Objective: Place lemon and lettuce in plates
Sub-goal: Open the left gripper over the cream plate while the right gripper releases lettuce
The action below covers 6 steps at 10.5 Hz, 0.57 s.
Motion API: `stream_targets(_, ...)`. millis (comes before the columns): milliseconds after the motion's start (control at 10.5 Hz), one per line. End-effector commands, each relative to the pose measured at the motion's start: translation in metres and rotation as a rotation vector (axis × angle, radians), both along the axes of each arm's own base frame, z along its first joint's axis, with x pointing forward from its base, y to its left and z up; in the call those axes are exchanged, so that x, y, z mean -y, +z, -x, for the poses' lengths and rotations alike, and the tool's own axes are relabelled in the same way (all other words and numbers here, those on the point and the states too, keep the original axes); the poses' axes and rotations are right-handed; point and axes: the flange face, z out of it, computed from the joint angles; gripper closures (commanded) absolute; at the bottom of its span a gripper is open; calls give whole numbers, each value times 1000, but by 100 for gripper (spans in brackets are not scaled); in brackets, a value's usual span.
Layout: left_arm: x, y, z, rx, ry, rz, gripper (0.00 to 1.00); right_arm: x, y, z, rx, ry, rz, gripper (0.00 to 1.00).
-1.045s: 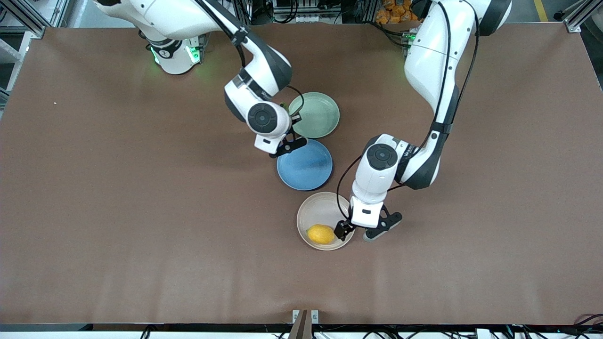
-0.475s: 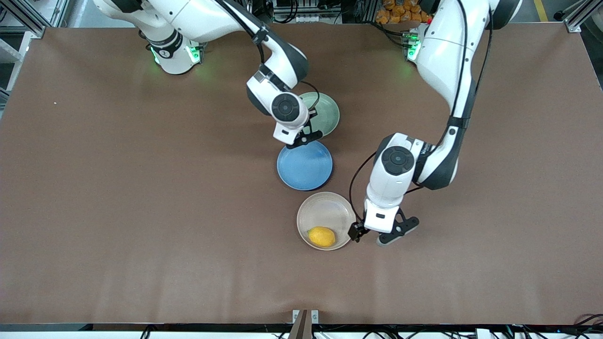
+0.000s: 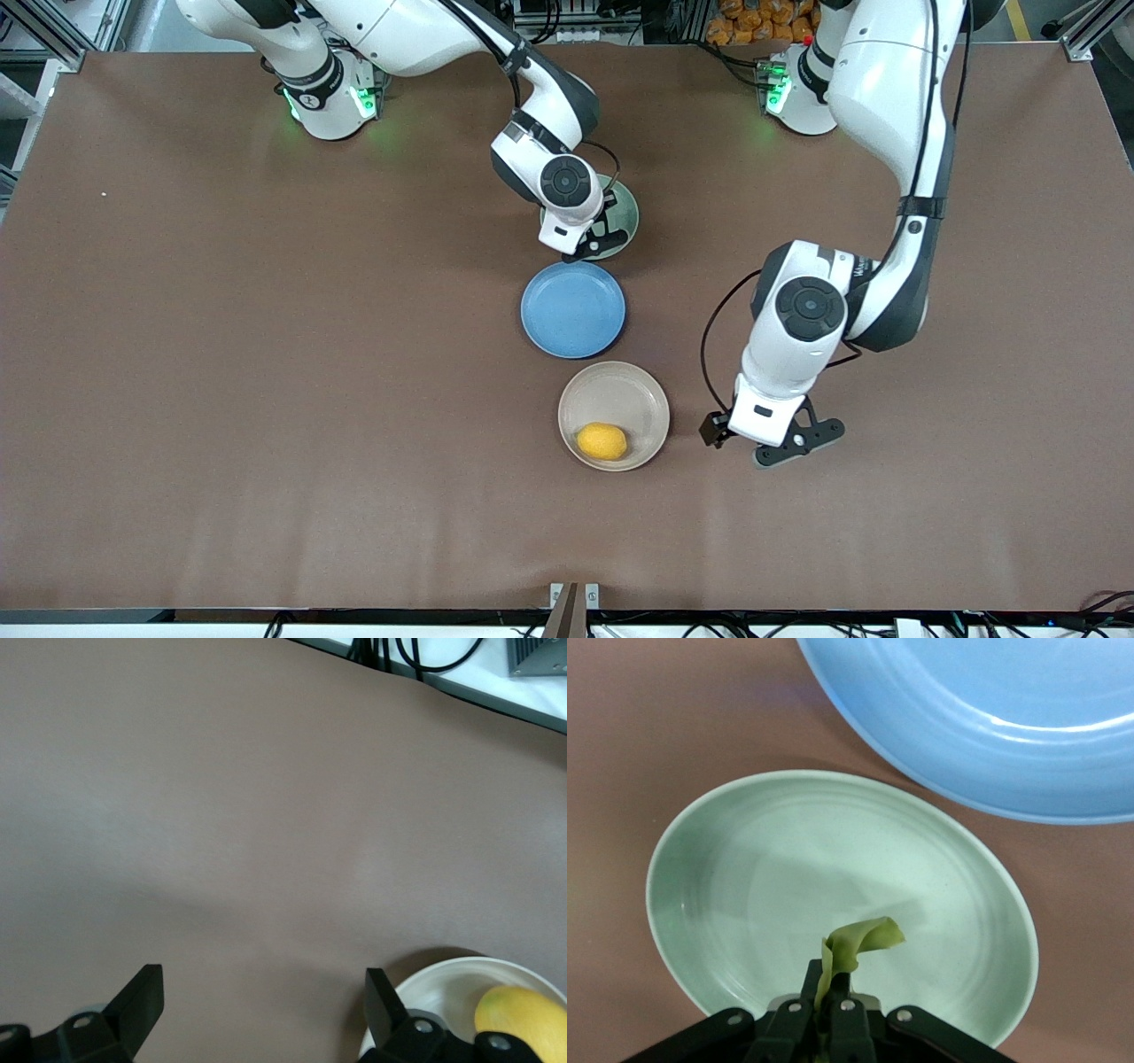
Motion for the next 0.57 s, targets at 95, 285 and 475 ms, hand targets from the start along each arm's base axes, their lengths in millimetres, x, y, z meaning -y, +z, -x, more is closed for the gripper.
stream_targets(95,-49,27,-1,-72,-134,-71,0,3,12,-24,5,-54,-7,0)
stream_targets(285,-70,27,9,-134,-181,-91,0,7,32,-41,-34,-52,16,0)
stream_targets(475,-98,26,18,-168,-193,-73,0,22,56,-64,-97,-49,58,0)
